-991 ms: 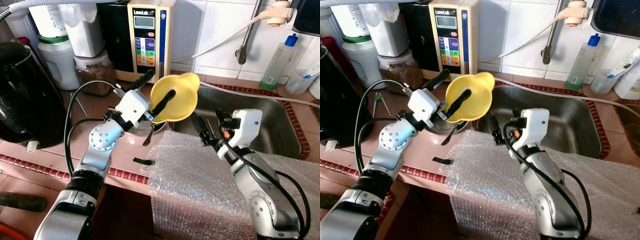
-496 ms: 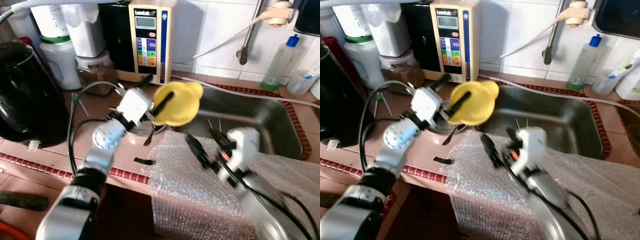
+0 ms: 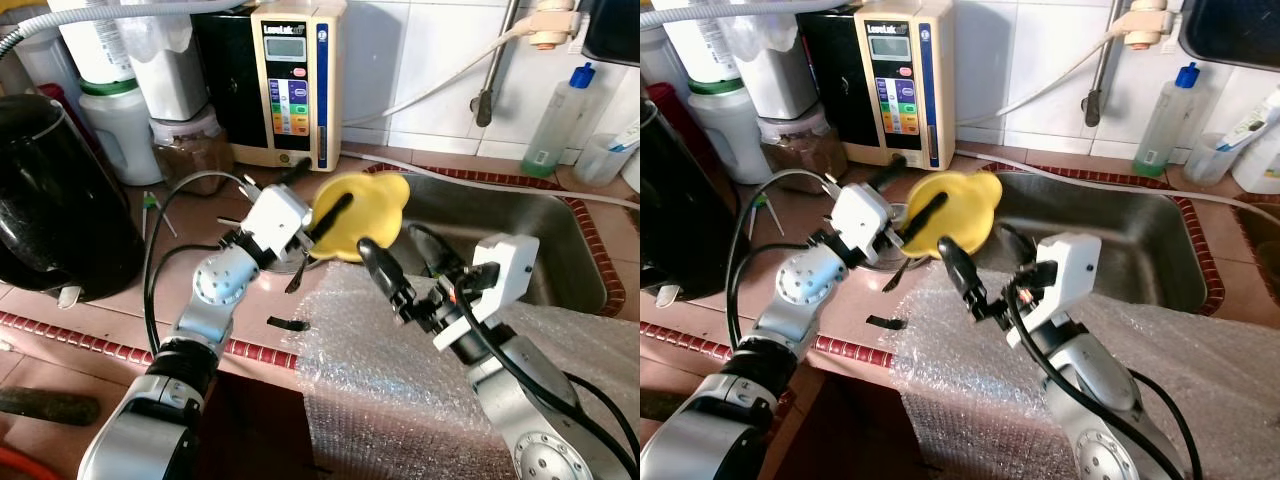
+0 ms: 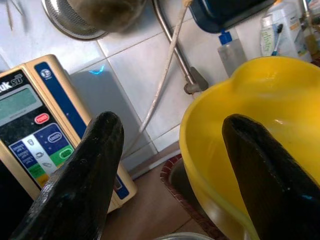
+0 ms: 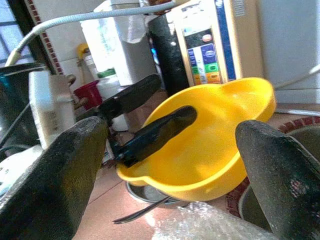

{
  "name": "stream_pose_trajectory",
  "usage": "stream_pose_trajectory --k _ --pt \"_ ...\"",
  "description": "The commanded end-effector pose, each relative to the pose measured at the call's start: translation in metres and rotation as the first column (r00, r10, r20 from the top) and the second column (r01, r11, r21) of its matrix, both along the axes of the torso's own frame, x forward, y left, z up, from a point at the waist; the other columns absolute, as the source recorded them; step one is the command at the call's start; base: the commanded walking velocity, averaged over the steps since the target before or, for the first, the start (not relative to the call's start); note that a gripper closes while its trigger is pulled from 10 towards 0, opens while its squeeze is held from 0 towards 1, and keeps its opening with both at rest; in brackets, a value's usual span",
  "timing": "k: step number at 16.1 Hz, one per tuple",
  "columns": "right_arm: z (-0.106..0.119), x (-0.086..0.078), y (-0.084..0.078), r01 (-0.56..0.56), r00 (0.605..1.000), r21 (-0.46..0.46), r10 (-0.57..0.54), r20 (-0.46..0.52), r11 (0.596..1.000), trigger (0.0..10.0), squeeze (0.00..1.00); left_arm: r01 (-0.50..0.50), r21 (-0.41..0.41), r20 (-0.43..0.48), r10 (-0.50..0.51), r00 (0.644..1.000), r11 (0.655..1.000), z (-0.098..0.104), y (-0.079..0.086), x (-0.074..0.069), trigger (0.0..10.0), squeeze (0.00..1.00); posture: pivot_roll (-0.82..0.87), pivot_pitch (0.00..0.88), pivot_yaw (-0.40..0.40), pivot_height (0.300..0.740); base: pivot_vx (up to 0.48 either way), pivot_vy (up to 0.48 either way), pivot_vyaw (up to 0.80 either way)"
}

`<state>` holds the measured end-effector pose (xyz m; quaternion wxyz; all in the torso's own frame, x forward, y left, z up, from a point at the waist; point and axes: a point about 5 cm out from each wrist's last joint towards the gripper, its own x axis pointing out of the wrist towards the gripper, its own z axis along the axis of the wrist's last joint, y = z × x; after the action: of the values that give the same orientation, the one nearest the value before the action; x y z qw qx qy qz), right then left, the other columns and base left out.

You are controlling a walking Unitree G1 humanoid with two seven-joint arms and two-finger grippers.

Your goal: Kitchen organization

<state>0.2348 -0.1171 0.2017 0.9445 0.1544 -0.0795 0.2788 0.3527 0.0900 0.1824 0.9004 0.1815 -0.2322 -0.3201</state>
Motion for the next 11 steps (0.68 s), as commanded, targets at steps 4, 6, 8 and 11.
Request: stream_pose_trajectory --k 4,6,8,11 --pt "-0.001 0.025 -0.014 0.177 0.984 0.030 -0.176 -0.029 0.984 10.0 0.00 0.011 -0.025 0.075 -0.009 0.997 1.000 0.011 0.003 -0.006 0.0 0.00 0.02 0.000 0.082 0.740 0.000 0.000 0.00" --pt "0.011 0.033 -0.006 0.173 0.985 0.064 -0.174 0.003 0.983 10.0 0.00 -0.018 -0.010 0.072 0.019 0.997 1.000 0.008 0.007 -0.006 0.0 0.00 0.03 0.000 0.081 0.740 0.000 0.000 0.00" --pt "0.012 0.038 0.002 0.158 0.987 0.071 -0.158 -0.003 0.985 10.0 0.00 -0.014 -0.025 0.080 0.016 0.997 1.000 0.011 0.007 -0.007 0.0 0.00 0.03 0.000 0.079 0.740 0.000 0.000 0.00" --pt "0.008 0.050 0.007 0.173 0.984 0.100 -0.169 -0.048 0.980 10.0 0.00 0.026 -0.035 0.087 -0.023 0.996 0.999 0.014 0.003 -0.011 0.0 0.00 0.03 0.000 0.081 0.740 0.000 0.000 0.00"
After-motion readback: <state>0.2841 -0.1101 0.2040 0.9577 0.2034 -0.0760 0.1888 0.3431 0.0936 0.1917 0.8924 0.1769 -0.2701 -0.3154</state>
